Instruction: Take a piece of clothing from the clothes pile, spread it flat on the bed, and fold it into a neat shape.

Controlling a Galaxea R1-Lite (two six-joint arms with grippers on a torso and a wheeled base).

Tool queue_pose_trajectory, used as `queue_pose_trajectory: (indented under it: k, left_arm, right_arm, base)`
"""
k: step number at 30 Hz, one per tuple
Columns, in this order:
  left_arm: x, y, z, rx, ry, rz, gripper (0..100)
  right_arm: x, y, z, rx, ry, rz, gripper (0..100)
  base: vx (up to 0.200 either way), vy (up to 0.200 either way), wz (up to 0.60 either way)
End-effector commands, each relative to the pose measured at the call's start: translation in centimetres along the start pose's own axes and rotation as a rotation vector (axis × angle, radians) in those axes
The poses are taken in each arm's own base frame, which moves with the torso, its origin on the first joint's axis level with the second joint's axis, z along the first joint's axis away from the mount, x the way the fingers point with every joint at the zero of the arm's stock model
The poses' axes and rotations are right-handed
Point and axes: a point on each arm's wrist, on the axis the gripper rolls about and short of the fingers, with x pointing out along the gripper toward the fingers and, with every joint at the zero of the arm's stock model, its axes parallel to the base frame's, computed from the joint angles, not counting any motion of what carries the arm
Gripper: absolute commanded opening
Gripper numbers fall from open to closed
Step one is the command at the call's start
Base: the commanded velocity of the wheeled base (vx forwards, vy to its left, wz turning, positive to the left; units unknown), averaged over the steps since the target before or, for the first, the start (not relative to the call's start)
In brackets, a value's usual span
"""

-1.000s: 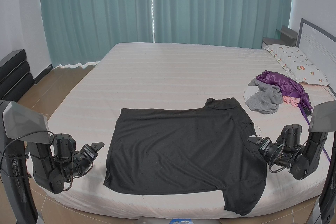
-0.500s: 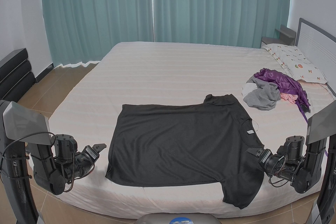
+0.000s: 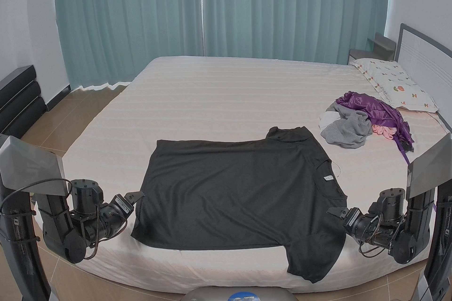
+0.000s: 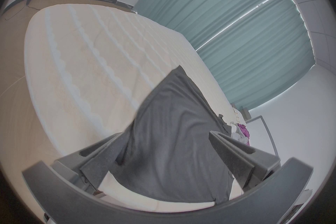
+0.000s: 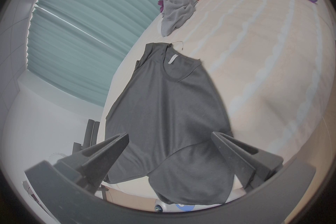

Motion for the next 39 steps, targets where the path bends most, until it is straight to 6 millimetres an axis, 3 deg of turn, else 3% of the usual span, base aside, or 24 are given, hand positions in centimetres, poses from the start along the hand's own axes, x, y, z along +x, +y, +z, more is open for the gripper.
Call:
queue_pose_trajectory:
  k: [1, 10, 18, 30, 31, 39]
  left_arm:
    - [-1.6, -0.2, 0.0, 0.016, -0.005, 0.001, 100]
    - [-3.9, 1.8, -1.4, 0.083, 0.054, 0.116, 100]
    - [-2.3, 3.9, -2.8, 0.151, 0.087, 0.249, 100]
    - [-0.1, 4.1, -3.1, 0.160, 0.066, 0.261, 100]
    - [-0.2, 4.3, -3.2, 0.161, 0.065, 0.274, 0]
    - [-1.1, 4.9, -3.2, 0.158, 0.045, 0.340, 0]
  right_arm:
    - [0.0, 0.0, 0.0, -0.001, -0.002, 0.005, 100]
    - [0.0, 0.0, 0.0, -0.003, -0.004, 0.005, 100]
    - [0.0, -0.2, -0.1, -0.001, 0.003, -0.005, 100]
    - [0.2, -0.3, -0.3, -0.002, 0.011, -0.012, 100]
    - [0.2, -0.4, -0.3, -0.002, 0.012, -0.014, 100]
    - [0.2, -0.7, -0.7, -0.031, 0.030, -0.035, 100]
  base:
    - [0.000, 0.000, 0.00]
    - [0.000, 0.000, 0.00]
    - [0.000, 0.000, 0.00]
    - [0.000, 0.000, 0.00]
    - [0.000, 0.000, 0.00]
    - [0.000, 0.000, 0.00]
